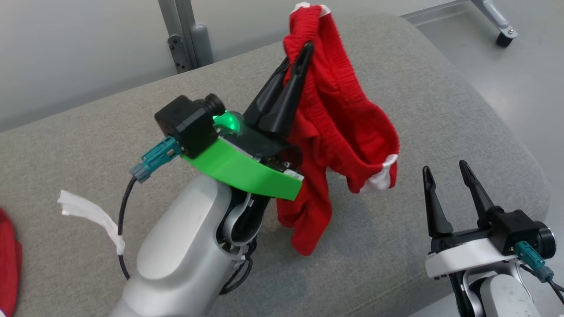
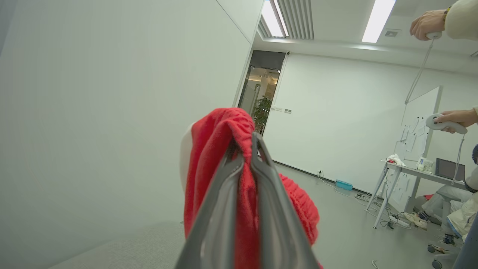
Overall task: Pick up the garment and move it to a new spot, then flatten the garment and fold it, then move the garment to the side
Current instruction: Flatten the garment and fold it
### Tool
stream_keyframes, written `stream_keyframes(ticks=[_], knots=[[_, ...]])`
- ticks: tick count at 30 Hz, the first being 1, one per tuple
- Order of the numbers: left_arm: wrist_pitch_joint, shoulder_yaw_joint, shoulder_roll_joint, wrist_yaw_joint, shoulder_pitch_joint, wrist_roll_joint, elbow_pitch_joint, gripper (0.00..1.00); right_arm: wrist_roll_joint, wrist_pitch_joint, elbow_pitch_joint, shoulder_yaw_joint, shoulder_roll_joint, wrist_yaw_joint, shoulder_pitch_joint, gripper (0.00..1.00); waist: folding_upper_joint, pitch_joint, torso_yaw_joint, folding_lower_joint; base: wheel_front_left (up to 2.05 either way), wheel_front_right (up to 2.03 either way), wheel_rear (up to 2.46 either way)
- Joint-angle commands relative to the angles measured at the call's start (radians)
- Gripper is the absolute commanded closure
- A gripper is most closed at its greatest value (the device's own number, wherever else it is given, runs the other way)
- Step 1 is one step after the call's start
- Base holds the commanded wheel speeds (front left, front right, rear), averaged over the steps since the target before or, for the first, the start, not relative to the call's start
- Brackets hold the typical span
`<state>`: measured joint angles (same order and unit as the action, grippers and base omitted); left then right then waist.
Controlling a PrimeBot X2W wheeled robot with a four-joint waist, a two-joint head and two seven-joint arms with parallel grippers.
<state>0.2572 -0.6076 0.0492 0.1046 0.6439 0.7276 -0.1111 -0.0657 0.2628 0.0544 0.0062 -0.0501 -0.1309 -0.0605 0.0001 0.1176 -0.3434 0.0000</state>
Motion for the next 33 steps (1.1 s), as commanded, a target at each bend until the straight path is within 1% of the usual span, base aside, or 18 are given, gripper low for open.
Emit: stream_keyframes(ticks=[1, 3, 9, 12, 14, 18, 19, 20, 21, 22, 27, 31, 33], knots=[[0.005, 0.017, 0.004, -0.009, -0.045, 0.037, -0.017, 1.00, -0.007, 0.003, -0.004, -0.007, -0.001, 0.000, -0.005, 0.00, -0.0001, 0.006, 0.007, 0.0000, 0.00, 0.00, 0.00], [0.007, 0.042, 0.006, -0.012, -0.081, 0.068, -0.043, 1.00, -0.009, 0.003, -0.003, -0.008, 0.000, 0.000, -0.002, 0.00, -0.0001, 0.009, 0.014, 0.0000, 0.00, 0.00, 0.00], [0.008, 0.102, 0.061, 0.001, -0.248, 0.112, -0.162, 1.00, -0.004, 0.003, -0.002, -0.022, -0.001, 0.000, 0.008, 0.00, -0.0001, 0.016, 0.053, 0.0000, 0.00, 0.00, 0.00], [0.008, 0.162, 0.080, 0.005, -0.318, 0.111, -0.222, 1.00, 0.002, 0.003, 0.000, -0.027, -0.001, 0.000, 0.008, 0.00, -0.0001, 0.019, 0.080, 0.0000, 0.00, 0.00, 0.00], [0.008, 0.222, 0.078, 0.008, -0.356, 0.113, -0.262, 1.00, 0.006, 0.003, 0.002, -0.024, -0.001, 0.000, 0.007, 0.00, -0.0001, 0.021, 0.101, 0.0000, 0.00, 0.00, 0.00], [0.007, 0.296, 0.068, 0.014, -0.391, 0.092, -0.341, 1.00, 0.012, 0.003, 0.007, -0.013, -0.001, 0.000, 0.001, 0.00, -0.0001, 0.020, 0.136, 0.0000, 0.00, 0.00, 0.00], [0.007, 0.309, 0.064, 0.017, -0.397, 0.083, -0.361, 0.93, 0.013, 0.003, 0.009, -0.011, -0.001, 0.000, -0.001, 0.00, -0.0001, 0.020, 0.145, 0.0000, 0.00, 0.00, 0.00], [0.007, 0.320, 0.060, 0.019, -0.403, 0.072, -0.375, 0.54, 0.014, 0.003, 0.010, -0.007, -0.001, 0.000, -0.003, 0.00, -0.0001, 0.019, 0.151, 0.0000, 0.00, 0.00, 0.00], [0.007, 0.329, 0.056, 0.019, -0.408, 0.060, -0.388, 0.09, 0.014, 0.003, 0.012, -0.007, -0.001, 0.000, -0.005, 0.00, -0.0001, 0.018, 0.157, 0.0000, 0.00, 0.00, 0.00], [0.007, 0.337, 0.050, 0.020, -0.413, 0.051, -0.398, 0.00, 0.014, 0.003, 0.014, -0.006, -0.001, 0.000, -0.005, 0.00, -0.0001, 0.016, 0.163, 0.0000, 0.00, 0.00, 0.00], [0.007, 0.380, 0.033, 0.028, -0.445, 0.007, -0.388, 0.00, 0.019, 0.003, 0.019, -0.005, -0.001, 0.000, 0.008, 0.00, -0.0001, -0.001, 0.183, 0.0000, 0.00, 0.00, 0.00], [0.007, 0.433, 0.046, 0.027, -0.499, -0.087, -0.310, 0.00, 0.025, 0.003, 0.019, -0.003, -0.001, 0.000, 0.018, 0.00, -0.0001, -0.020, 0.184, 0.0000, 0.00, 0.00, 0.00], [0.007, 0.438, 0.045, 0.027, -0.537, -0.124, -0.268, 0.00, 0.026, 0.003, 0.018, -0.004, -0.001, 0.000, 0.024, 0.00, -0.0001, -0.028, 0.183, 0.0000, 0.00, 0.00, 0.00]])
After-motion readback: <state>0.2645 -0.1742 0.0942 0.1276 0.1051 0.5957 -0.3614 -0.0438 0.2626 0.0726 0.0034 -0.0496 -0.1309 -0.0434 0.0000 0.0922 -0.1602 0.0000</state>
